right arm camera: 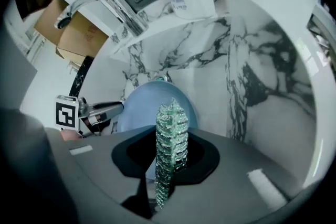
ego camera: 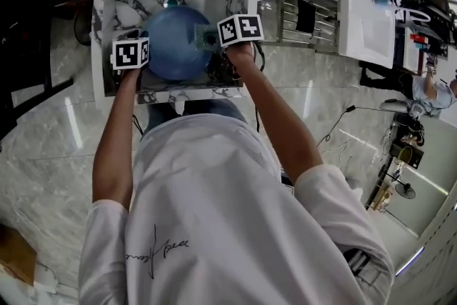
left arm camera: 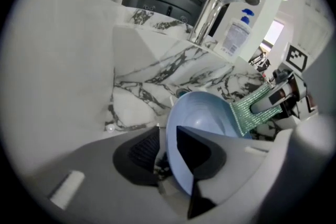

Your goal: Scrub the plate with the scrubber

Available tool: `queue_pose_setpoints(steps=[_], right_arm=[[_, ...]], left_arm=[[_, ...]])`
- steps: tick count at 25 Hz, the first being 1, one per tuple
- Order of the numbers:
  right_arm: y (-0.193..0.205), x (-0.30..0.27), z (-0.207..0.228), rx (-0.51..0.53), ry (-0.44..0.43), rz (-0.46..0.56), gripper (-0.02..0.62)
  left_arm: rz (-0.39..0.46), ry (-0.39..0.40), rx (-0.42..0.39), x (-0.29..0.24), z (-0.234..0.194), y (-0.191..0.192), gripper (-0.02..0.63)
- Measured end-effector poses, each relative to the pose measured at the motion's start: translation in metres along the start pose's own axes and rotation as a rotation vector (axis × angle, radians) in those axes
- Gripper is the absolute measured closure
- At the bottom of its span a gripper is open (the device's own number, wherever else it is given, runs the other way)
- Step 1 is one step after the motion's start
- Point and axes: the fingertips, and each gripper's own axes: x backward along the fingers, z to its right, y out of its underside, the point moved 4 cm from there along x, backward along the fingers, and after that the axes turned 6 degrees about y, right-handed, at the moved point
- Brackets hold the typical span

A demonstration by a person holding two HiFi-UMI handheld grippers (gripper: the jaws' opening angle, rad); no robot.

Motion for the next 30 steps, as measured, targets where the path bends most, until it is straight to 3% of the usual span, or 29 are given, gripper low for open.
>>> queue_pose_setpoints(steps=[12,17,23,30], right_arm=[[-0.027,0.069,-0.027,-0.002,-0.150,0.384,0.532],[-0.023,0.101,-0.034,0.012,-0.201,0.462,0.534],[-0.027,0.135,-0.046,0.071,-0.202,0.536,0.533],[-0.026,0.184,-0.055,0.143,-0.157,0.654,0.532]], left_arm=[[0.242,0.023,-0.078,0.060,0.018,-0.050,0.500],[0.339,0.071,-0.031,0.091,0.037,-0.061,0.500],[0.451,0.040,-0.053,0.129,0.049,-0.087,0.500],[0.520,0.075,-0.083,0.168,0.072,-0.094,0.502]])
